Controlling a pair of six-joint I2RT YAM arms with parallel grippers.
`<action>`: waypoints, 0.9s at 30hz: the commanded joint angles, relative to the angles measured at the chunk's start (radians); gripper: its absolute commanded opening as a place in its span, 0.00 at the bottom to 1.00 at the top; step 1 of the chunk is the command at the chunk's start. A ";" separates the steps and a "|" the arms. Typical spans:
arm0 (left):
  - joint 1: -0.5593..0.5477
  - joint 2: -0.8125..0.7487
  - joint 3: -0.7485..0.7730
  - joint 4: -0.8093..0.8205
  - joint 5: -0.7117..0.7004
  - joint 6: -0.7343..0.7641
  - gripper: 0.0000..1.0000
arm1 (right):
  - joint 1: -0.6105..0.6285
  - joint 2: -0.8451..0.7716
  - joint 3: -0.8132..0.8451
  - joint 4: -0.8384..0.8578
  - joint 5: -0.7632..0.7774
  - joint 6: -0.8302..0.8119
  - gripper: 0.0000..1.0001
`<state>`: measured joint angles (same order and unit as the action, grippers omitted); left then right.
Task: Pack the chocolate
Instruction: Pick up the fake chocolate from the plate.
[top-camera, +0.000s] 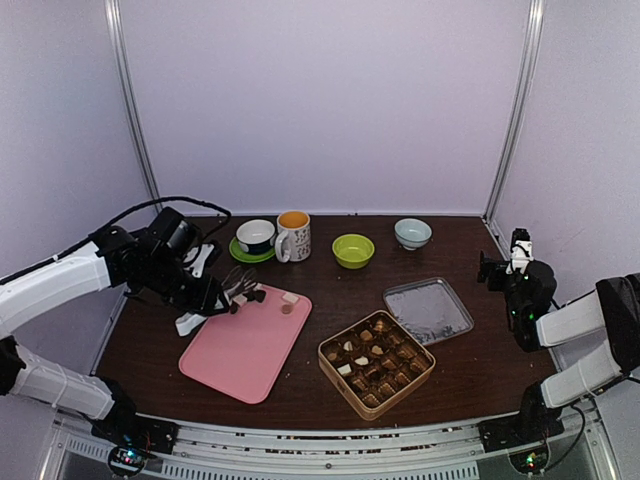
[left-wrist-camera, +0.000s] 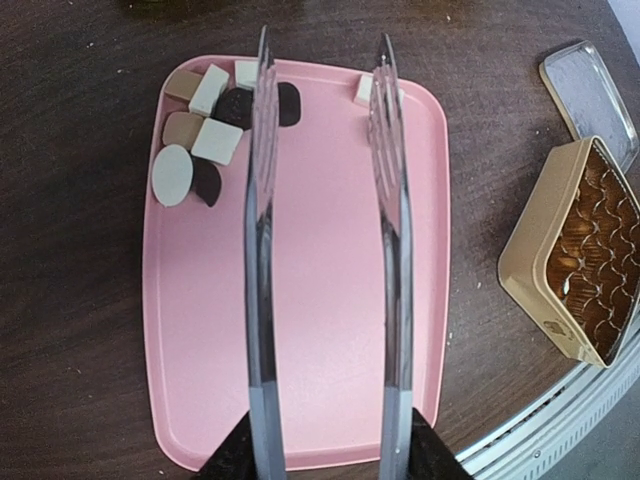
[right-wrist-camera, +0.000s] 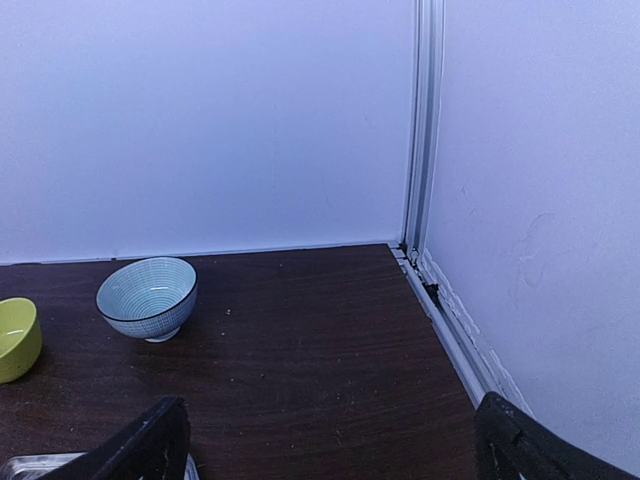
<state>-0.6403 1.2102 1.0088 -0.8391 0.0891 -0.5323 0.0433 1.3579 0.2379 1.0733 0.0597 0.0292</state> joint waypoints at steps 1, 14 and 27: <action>0.010 -0.052 -0.040 0.065 -0.003 -0.012 0.43 | -0.003 0.001 0.013 0.016 -0.002 -0.003 1.00; 0.010 -0.126 -0.120 0.031 0.032 -0.038 0.43 | -0.003 0.001 0.013 0.015 -0.004 -0.005 1.00; 0.010 -0.043 -0.085 -0.068 -0.045 0.008 0.45 | -0.003 0.002 0.013 0.014 -0.005 -0.004 1.00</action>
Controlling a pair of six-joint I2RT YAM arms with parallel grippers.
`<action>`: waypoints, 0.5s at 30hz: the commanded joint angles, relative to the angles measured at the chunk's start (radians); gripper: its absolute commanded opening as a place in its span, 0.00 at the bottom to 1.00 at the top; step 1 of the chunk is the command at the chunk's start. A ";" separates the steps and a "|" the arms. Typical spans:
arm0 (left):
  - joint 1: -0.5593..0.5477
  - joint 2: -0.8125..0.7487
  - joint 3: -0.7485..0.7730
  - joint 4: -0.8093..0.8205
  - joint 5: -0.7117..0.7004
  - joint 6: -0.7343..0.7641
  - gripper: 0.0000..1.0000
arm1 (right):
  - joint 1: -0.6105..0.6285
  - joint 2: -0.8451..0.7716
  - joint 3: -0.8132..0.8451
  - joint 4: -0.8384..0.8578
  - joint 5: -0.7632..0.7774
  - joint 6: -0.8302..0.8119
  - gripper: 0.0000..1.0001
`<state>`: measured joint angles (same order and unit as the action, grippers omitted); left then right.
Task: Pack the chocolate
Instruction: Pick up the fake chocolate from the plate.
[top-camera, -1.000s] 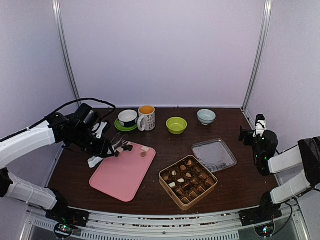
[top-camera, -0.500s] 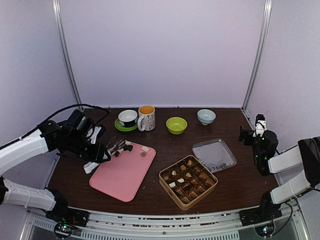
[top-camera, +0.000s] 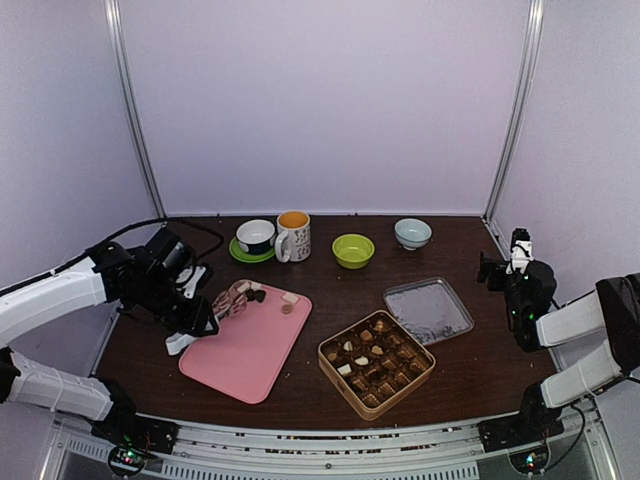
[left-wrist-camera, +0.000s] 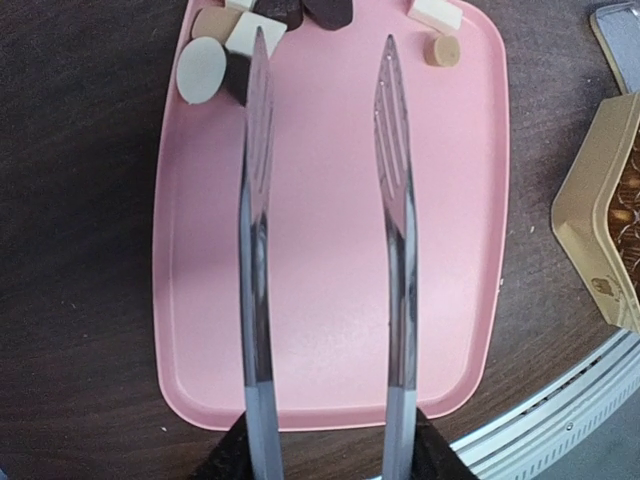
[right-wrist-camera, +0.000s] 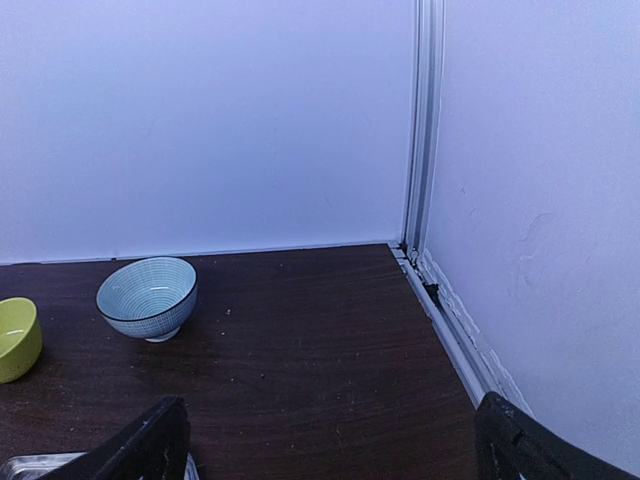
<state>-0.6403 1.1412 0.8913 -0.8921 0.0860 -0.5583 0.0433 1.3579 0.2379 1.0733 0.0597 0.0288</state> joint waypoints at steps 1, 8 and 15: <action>0.011 0.031 0.034 -0.012 -0.049 0.034 0.45 | -0.003 0.001 0.013 0.014 -0.004 -0.004 1.00; 0.026 0.130 0.050 0.023 -0.075 0.054 0.46 | -0.003 0.001 0.013 0.014 -0.004 -0.003 1.00; 0.047 0.241 0.104 0.052 -0.081 0.058 0.43 | -0.003 0.001 0.013 0.014 -0.004 -0.003 1.00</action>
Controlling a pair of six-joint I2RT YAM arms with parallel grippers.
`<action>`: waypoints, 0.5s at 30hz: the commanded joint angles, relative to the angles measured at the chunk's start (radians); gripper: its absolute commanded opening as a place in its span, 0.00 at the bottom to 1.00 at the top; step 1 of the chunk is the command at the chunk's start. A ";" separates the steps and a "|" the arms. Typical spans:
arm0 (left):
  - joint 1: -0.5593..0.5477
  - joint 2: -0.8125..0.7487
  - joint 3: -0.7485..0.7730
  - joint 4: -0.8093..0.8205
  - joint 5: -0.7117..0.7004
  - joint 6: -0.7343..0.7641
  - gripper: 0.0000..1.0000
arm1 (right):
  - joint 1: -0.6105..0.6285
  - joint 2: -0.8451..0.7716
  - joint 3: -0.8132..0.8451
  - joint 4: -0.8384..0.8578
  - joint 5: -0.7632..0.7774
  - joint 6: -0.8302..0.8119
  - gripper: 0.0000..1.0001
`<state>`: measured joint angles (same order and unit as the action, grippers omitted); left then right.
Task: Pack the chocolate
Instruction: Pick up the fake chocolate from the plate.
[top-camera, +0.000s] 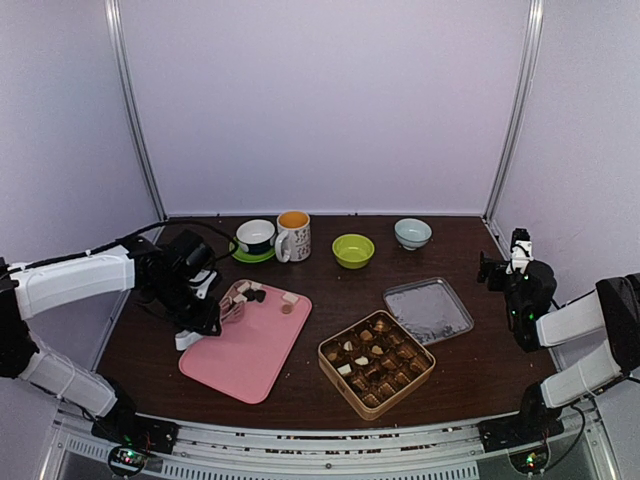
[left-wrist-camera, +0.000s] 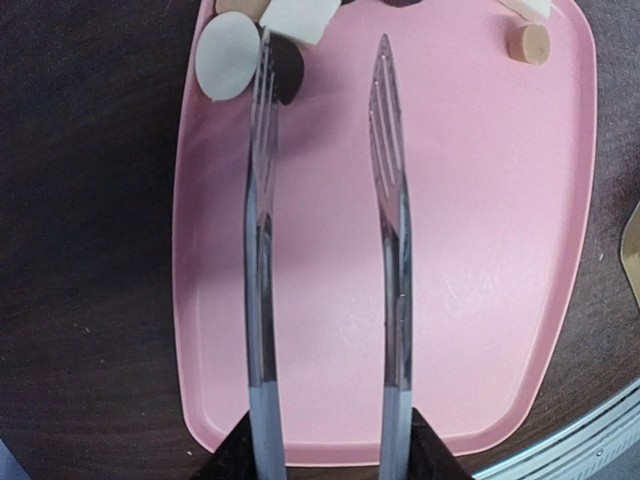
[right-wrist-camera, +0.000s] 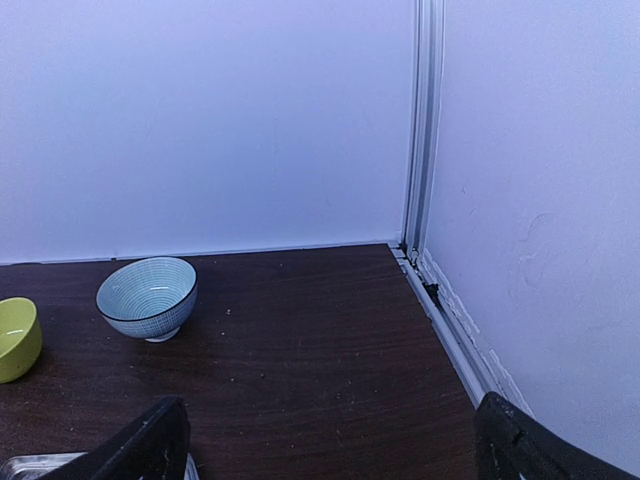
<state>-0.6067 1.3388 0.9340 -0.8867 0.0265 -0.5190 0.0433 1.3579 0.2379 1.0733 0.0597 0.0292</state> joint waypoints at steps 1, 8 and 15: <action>0.016 0.055 0.067 0.046 -0.023 0.018 0.43 | -0.003 0.001 0.014 0.014 -0.004 -0.004 1.00; 0.022 0.132 0.118 -0.004 -0.068 0.017 0.42 | -0.003 0.001 0.014 0.014 -0.003 -0.003 1.00; 0.022 0.088 0.118 -0.031 -0.044 -0.002 0.42 | -0.003 0.001 0.013 0.014 -0.004 -0.004 1.00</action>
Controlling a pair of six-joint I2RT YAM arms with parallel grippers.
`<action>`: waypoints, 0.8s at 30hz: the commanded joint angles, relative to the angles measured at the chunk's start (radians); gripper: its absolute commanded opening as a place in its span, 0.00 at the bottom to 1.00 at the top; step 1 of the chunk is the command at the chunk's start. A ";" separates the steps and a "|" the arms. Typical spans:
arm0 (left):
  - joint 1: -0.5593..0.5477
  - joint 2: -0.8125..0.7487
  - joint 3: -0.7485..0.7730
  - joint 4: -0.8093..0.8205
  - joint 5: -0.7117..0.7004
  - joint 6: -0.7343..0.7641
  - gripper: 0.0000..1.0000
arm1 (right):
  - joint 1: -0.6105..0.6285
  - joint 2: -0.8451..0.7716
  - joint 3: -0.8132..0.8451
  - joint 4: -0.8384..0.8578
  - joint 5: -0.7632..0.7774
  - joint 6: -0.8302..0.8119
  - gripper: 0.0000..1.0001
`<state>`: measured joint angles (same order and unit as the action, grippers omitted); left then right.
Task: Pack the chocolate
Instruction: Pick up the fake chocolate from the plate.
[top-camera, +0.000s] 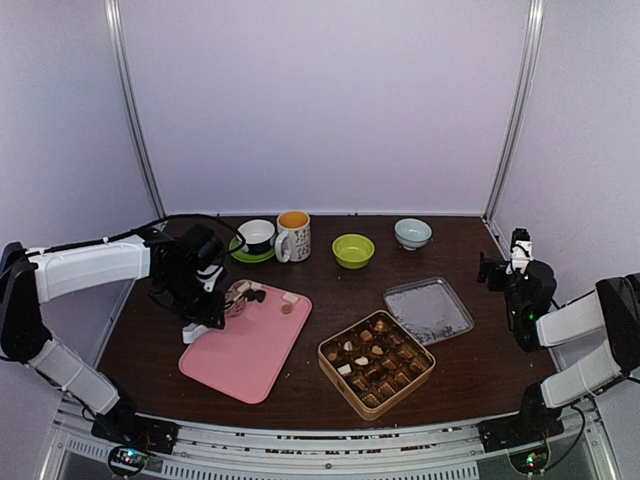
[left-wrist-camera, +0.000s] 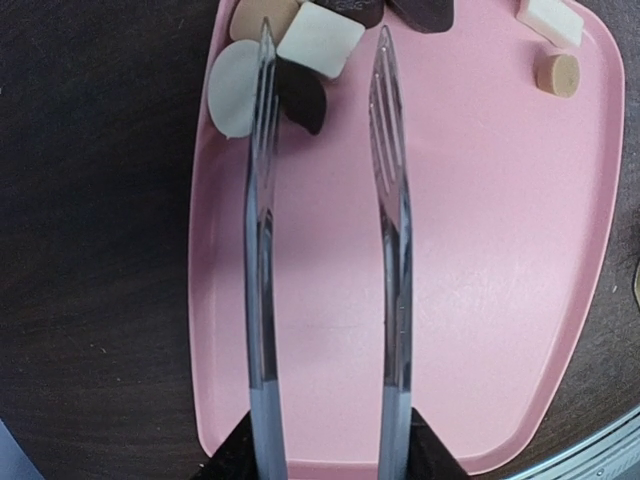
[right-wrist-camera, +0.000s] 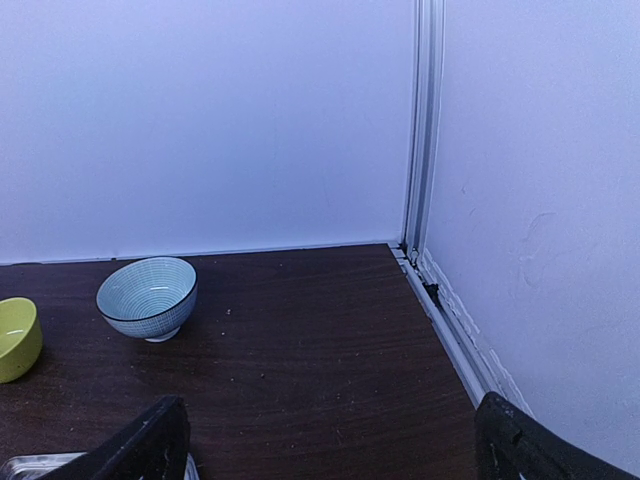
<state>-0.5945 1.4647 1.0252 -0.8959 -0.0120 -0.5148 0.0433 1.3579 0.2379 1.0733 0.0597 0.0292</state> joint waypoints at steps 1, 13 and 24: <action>0.009 -0.044 0.025 -0.026 -0.006 -0.010 0.42 | -0.003 0.001 0.013 0.014 -0.003 -0.004 1.00; 0.009 -0.114 -0.027 -0.032 0.037 -0.043 0.42 | -0.003 0.001 0.013 0.014 -0.003 -0.004 1.00; 0.010 -0.149 -0.119 0.023 0.081 -0.056 0.42 | -0.003 0.001 0.014 0.014 -0.003 -0.004 1.00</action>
<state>-0.5941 1.3106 0.9360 -0.9340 0.0456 -0.5640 0.0433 1.3579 0.2379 1.0733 0.0597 0.0292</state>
